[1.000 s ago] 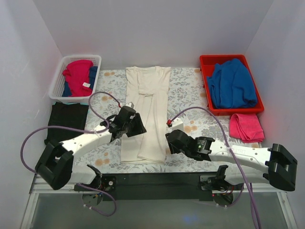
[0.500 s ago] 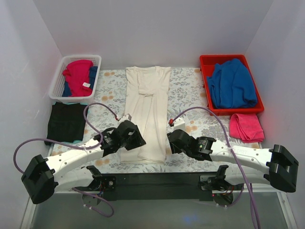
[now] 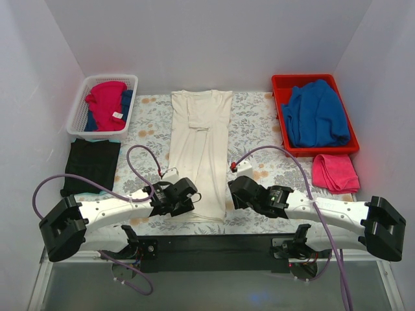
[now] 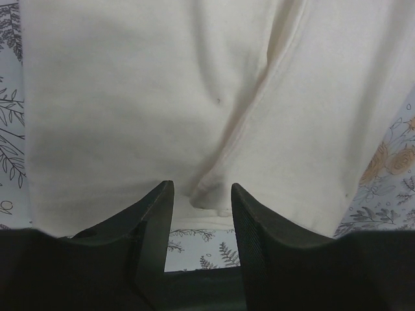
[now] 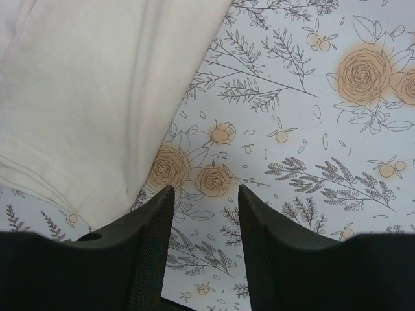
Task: Fold and stack the t-shirts
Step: Grab the bottom of the folded rectangular tshirt with both arms
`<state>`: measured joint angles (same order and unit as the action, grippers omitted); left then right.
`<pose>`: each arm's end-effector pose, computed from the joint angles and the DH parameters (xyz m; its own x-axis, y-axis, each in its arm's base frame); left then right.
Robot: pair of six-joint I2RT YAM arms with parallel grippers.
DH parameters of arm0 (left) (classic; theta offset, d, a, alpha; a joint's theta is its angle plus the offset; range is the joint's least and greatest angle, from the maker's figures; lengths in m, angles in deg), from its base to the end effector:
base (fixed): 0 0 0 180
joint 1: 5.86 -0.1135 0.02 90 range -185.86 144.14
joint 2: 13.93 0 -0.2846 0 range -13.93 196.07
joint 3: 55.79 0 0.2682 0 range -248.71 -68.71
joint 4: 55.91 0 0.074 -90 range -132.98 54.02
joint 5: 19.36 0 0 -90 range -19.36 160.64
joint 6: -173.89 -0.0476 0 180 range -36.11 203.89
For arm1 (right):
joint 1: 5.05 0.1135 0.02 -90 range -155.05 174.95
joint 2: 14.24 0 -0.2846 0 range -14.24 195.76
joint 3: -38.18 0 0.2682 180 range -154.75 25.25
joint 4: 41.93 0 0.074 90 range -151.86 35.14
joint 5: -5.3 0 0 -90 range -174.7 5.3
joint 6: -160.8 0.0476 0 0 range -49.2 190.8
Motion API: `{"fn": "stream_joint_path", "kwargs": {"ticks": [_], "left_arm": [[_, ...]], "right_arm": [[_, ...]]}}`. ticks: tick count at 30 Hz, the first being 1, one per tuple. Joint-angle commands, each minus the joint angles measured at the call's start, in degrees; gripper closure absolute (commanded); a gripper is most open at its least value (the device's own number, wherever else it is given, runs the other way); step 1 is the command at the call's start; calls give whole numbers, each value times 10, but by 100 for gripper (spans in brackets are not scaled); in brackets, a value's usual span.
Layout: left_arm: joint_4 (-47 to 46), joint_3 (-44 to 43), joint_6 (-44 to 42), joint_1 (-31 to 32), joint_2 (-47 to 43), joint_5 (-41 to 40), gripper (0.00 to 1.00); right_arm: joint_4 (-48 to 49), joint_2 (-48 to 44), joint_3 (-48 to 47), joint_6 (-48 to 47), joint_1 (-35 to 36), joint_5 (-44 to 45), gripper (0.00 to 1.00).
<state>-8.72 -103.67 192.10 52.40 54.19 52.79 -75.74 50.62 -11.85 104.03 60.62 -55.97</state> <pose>0.1236 -0.1721 0.1746 -0.5584 -0.8161 -0.1489 -0.6951 0.5582 -0.4530 0.1176 0.2046 0.2156 -0.6248 -0.2155 -0.7504 -0.3894 0.9191 0.0603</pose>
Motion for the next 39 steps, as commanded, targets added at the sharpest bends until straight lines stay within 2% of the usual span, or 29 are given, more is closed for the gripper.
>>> {"fn": "stream_joint_path", "kwargs": {"ticks": [1,10,16,20,23,28,34,39], "left_arm": [[8,2,24,5,3,-30,61],[-23,10,17,6,-1,-15,73],[-31,17,17,9,4,-2,73],[-38,24,20,10,1,2,76],[-50,22,17,10,-4,9,82],[-53,16,11,11,-3,18,100],[-42,5,19,20,-25,19,100],[21,-21,42,43,-32,-28,100]], "right_arm": [[7,-3,5,10,-3,3,49],[8,-11,13,14,-4,-3,50],[33,-7,16,-18,0,-65,50],[37,-7,19,-17,6,-63,50],[37,-7,22,-13,6,-61,50],[37,-6,26,-10,6,-60,51],[37,-12,31,-6,6,-53,51],[37,-12,34,-3,6,-50,51]]}}
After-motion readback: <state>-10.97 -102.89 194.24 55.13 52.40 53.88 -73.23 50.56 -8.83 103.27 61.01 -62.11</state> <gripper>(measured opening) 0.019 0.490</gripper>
